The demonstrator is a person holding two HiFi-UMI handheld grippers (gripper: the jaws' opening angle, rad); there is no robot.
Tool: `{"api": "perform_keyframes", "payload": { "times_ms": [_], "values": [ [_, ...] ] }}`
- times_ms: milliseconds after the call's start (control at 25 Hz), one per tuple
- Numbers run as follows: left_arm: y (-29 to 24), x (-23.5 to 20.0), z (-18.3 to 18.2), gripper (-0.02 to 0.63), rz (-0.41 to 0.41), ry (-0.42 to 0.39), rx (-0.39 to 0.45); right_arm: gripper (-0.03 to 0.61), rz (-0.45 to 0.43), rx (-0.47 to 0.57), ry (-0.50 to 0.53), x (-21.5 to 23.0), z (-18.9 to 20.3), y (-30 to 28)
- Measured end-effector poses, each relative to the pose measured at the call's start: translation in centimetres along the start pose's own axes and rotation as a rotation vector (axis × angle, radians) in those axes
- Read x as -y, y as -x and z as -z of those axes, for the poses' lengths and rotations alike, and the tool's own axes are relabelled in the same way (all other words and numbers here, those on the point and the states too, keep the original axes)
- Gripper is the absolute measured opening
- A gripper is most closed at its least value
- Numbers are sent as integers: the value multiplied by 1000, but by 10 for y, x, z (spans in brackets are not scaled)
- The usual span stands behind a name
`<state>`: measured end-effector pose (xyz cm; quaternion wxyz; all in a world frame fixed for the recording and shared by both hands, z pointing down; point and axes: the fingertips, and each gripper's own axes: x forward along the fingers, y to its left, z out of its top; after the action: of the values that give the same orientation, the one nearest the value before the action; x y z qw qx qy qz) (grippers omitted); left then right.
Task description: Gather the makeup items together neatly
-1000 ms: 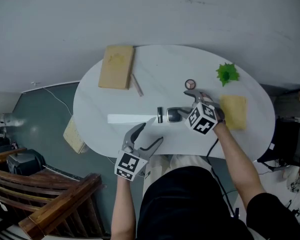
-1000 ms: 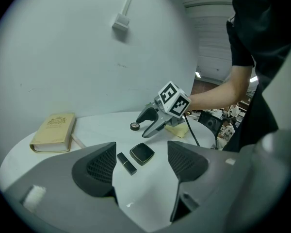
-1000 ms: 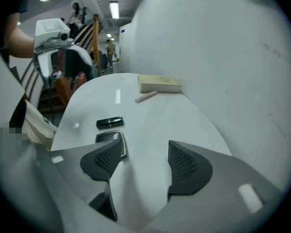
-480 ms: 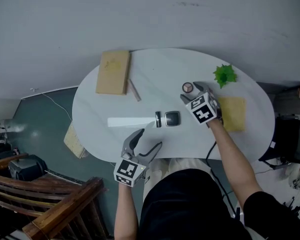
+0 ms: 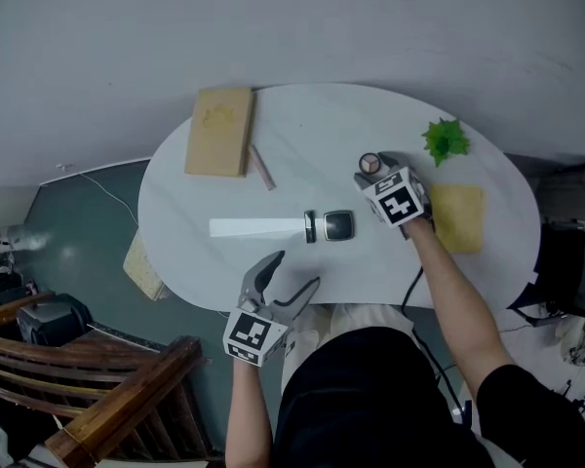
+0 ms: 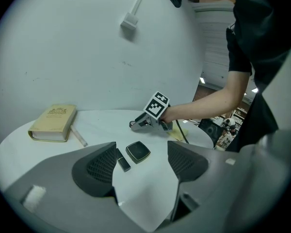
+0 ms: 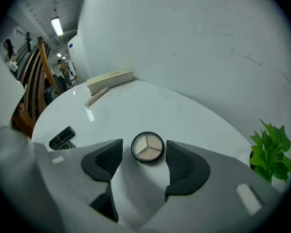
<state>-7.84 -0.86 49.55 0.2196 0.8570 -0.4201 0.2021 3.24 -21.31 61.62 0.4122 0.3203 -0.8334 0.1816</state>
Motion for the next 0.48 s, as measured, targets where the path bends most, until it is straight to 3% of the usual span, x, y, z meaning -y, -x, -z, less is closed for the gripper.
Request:
{"api": "perform_keyframes", "payload": {
  "times_ms": [280,480],
  "values": [
    [3,-1,2,310,-10,9,1,225,9,-14,0,2,3,-4],
    [5,-1,1,309,-15,6,7,221,9,-20,10,4,4,-3]
  ]
}}
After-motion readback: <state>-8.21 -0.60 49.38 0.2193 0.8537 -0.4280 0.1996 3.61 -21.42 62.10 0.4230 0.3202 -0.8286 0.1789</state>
